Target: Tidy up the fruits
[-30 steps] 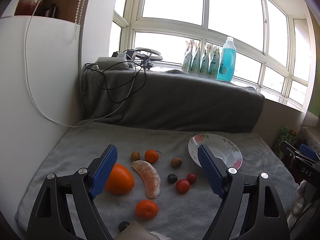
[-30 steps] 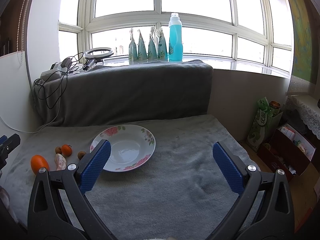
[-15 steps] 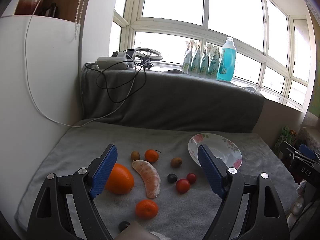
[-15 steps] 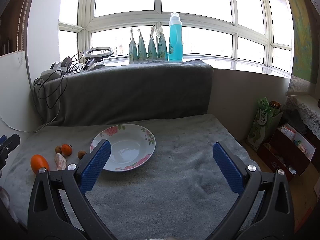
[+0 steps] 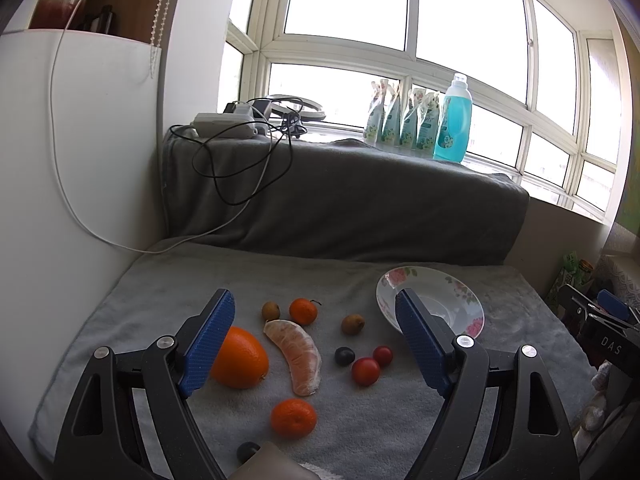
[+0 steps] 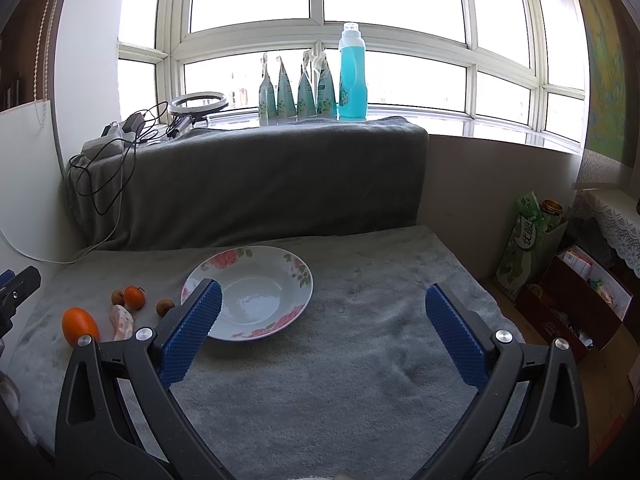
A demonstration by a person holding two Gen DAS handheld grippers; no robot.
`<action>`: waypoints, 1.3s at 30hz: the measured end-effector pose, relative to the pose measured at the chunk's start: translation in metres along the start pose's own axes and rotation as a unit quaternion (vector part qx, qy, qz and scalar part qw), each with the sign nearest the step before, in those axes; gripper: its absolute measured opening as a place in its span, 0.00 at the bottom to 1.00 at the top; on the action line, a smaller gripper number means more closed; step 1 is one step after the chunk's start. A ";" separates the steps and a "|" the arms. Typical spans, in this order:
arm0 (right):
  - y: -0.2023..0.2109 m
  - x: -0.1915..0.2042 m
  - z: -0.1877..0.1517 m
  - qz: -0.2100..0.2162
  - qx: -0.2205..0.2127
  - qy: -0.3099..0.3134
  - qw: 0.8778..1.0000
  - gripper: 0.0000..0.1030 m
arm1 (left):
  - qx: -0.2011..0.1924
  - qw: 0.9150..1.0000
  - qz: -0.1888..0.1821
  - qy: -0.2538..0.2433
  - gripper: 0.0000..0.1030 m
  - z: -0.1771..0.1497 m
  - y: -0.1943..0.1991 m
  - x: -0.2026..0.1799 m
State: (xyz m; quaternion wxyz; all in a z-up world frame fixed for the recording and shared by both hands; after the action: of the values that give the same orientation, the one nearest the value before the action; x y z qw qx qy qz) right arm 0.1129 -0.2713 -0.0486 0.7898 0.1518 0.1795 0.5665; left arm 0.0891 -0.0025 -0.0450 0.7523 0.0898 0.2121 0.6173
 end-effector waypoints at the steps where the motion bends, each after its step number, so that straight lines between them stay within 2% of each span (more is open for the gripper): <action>1: 0.000 0.000 0.000 0.000 0.001 0.000 1.000 1.00 | 0.000 1.000 0.000 0.000 0.80 -0.001 0.000 0.000; 22: -0.006 0.005 -0.010 0.011 0.011 0.007 1.000 1.00 | 0.005 1.000 0.005 0.001 0.80 -0.008 -0.001 0.005; 33: -0.019 0.038 -0.027 0.093 0.045 0.049 0.993 1.00 | 0.035 0.998 0.058 0.020 0.80 -0.029 0.009 0.060; 39: -0.018 0.068 -0.034 0.152 0.057 0.076 0.984 1.00 | 0.053 0.995 0.070 0.044 0.80 -0.044 0.017 0.085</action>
State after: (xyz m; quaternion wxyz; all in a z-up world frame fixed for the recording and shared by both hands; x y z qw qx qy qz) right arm 0.1326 -0.2113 -0.0946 0.6686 0.1781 0.2461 0.6788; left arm 0.0678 0.0774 -0.0954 0.6911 0.1171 0.2708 0.6598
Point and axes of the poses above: each gripper's, at about its wrist camera, not at the fingertips, and y roughly against the way its jaws point, x to its left, z to its top, the point moved 10 cm from there along -y, roughly the way its jaws point, and after that the axes turned 13 degrees about -z, right-handed, at the moved point
